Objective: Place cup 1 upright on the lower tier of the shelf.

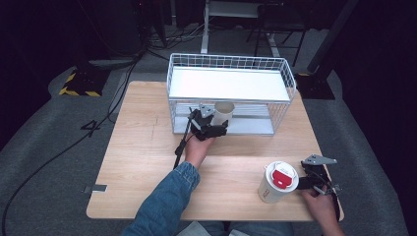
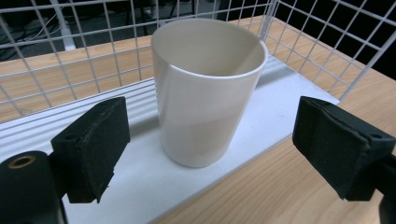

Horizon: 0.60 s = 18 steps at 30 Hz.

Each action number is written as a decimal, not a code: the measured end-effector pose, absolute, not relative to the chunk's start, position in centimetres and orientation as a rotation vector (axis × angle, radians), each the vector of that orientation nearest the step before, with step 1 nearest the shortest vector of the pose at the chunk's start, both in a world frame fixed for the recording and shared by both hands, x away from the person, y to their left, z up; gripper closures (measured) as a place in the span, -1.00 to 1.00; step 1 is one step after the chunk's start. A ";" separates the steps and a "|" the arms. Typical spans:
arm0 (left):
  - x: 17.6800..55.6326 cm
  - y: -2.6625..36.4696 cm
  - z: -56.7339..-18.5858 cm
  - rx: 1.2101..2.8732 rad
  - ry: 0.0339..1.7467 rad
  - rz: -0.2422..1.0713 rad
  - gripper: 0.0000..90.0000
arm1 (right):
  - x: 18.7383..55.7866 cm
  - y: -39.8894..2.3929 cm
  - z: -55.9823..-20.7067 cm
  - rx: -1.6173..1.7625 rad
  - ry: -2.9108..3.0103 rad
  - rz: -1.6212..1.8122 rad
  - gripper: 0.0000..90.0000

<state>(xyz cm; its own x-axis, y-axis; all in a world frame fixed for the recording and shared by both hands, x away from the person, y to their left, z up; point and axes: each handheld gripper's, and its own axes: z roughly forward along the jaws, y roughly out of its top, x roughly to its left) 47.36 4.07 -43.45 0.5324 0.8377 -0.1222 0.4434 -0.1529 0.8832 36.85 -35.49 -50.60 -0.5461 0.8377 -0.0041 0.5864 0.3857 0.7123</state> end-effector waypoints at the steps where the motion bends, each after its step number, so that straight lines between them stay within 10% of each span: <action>1: 46.9 4.6 -43.1 1.778 1.061 0.491 -0.72 | 36.9 -35.5 -50.6 1.234 2.288 0.953 -0.99; 18: 43.6 8.6 -41.4 1.779 1.050 0.481 -0.68 | 37.0 -35.4 -50.6 1.238 2.286 0.951 -0.99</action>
<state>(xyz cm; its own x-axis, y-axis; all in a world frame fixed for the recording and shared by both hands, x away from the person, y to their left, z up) 43.57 8.63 -41.37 0.5484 0.8257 -0.1320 0.4386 -0.1496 0.8861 36.97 -35.36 -50.59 -0.5446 0.8387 -0.0048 0.5878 0.3857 0.7111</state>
